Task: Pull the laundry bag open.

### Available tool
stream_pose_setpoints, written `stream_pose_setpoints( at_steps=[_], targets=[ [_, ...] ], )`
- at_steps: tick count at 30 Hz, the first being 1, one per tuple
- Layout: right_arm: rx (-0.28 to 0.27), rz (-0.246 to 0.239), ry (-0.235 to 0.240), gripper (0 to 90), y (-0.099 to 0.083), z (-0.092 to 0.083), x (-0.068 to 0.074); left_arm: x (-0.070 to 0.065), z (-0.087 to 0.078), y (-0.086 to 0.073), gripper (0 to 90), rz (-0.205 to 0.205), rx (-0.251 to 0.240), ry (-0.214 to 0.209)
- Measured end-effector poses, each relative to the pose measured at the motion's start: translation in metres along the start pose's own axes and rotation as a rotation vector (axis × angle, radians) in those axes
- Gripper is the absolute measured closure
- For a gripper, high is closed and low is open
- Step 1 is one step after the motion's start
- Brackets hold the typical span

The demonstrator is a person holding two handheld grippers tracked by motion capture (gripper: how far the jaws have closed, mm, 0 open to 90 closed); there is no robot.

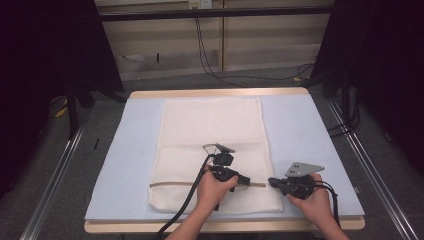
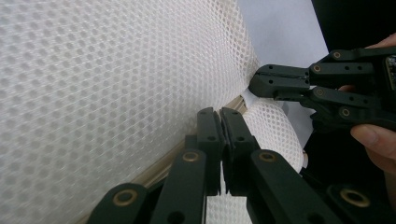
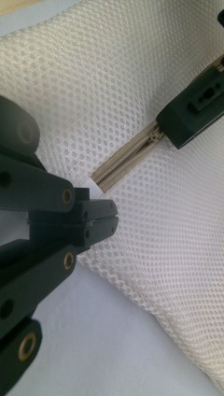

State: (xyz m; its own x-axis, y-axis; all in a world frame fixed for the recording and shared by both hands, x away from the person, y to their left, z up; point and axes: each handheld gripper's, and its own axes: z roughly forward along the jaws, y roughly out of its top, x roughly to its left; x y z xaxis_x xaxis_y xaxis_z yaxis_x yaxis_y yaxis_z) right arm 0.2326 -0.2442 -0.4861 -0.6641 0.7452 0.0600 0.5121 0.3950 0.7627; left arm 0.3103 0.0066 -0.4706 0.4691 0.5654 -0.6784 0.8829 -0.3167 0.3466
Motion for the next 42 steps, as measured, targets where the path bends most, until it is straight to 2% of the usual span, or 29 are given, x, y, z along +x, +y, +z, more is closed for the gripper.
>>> stream_pose_setpoints(
  at_steps=[4,5,6,14,15,16,21,24,25,27,28,29,30,39,42],
  targets=[
    [-0.001,0.001,0.001,90.0,0.0,0.0,0.0,0.005,-0.006,0.0,87.5,0.003,0.004,0.015],
    [-0.001,0.001,0.001,90.0,0.0,0.0,0.0,0.006,-0.008,0.0,87.5,-0.008,0.0,0.0],
    [-0.001,0.001,0.001,90.0,0.0,0.0,0.0,0.007,-0.01,0.0,87.5,-0.003,0.001,0.014],
    [0.003,0.002,0.004,90.0,0.0,0.0,0.0,0.015,-0.026,-0.003,87.4,-0.007,-0.002,0.001],
    [0.004,0.004,0.004,90.0,0.0,0.0,0.0,0.015,-0.028,-0.003,87.5,-0.012,-0.007,0.018],
    [0.005,0.002,0.003,90.0,0.001,0.0,0.0,0.016,-0.029,-0.003,87.5,-0.002,-0.004,0.013],
    [0.006,0.003,0.002,90.0,0.001,0.0,0.0,0.019,-0.036,-0.005,87.5,-0.013,-0.007,0.007],
    [0.008,0.004,0.002,90.0,0.001,0.0,0.0,0.021,-0.042,-0.006,87.4,-0.007,-0.007,0.017],
    [0.006,0.002,0.002,90.0,0.001,0.0,0.0,0.021,-0.043,-0.006,87.4,-0.018,-0.014,0.013],
    [0.007,0.003,0.003,90.0,0.001,0.0,-0.001,0.024,-0.046,-0.006,87.4,-0.006,-0.012,0.02],
    [0.007,0.001,0.004,90.0,0.001,0.0,-0.001,0.024,-0.046,-0.007,87.4,-0.021,-0.02,0.007],
    [0.008,0.001,0.003,90.0,0.001,0.0,-0.001,0.025,-0.047,-0.007,87.4,-0.014,-0.014,0.007],
    [0.007,-0.001,0.002,90.0,0.001,0.0,-0.001,0.025,-0.047,-0.007,87.4,-0.017,-0.018,0.016],
    [0.007,0.001,0.01,90.0,0.001,0.0,-0.001,0.029,-0.057,-0.009,87.4,-0.02,-0.027,0.011],
    [0.009,0.004,0.012,90.0,0.001,0.0,-0.001,0.032,-0.062,-0.01,87.4,-0.022,-0.028,0.025]
  ],
)
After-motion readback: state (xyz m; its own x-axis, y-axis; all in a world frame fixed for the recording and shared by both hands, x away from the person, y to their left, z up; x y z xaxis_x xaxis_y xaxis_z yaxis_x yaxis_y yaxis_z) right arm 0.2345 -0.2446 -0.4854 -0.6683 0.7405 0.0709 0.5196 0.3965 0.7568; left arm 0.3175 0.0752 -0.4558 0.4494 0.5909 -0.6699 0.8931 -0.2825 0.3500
